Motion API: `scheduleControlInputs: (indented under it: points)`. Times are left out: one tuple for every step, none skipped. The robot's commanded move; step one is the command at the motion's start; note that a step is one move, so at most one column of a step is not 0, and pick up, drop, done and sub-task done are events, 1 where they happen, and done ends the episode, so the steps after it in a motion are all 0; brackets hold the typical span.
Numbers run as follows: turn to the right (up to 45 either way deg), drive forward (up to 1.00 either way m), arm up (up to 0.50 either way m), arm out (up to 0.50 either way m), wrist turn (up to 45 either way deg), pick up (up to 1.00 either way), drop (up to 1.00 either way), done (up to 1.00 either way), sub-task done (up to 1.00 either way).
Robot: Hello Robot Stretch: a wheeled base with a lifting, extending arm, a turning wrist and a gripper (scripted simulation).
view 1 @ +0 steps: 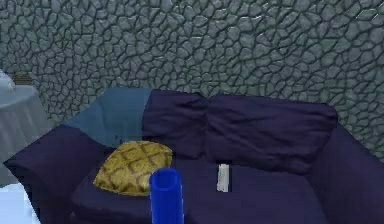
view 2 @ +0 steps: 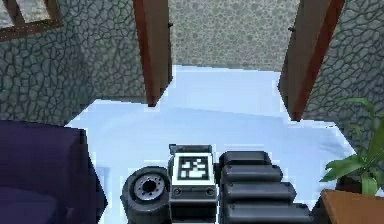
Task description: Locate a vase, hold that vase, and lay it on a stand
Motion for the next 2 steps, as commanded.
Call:
scheduleControlInputs:
  points:
    - [45.0, 0.0, 0.0, 0.0, 0.0, 0.0, 0.0, 0.0, 0.0]
    - [45.0, 0.0, 0.0, 0.0, 0.0, 0.0, 0.0, 0.0, 0.0]
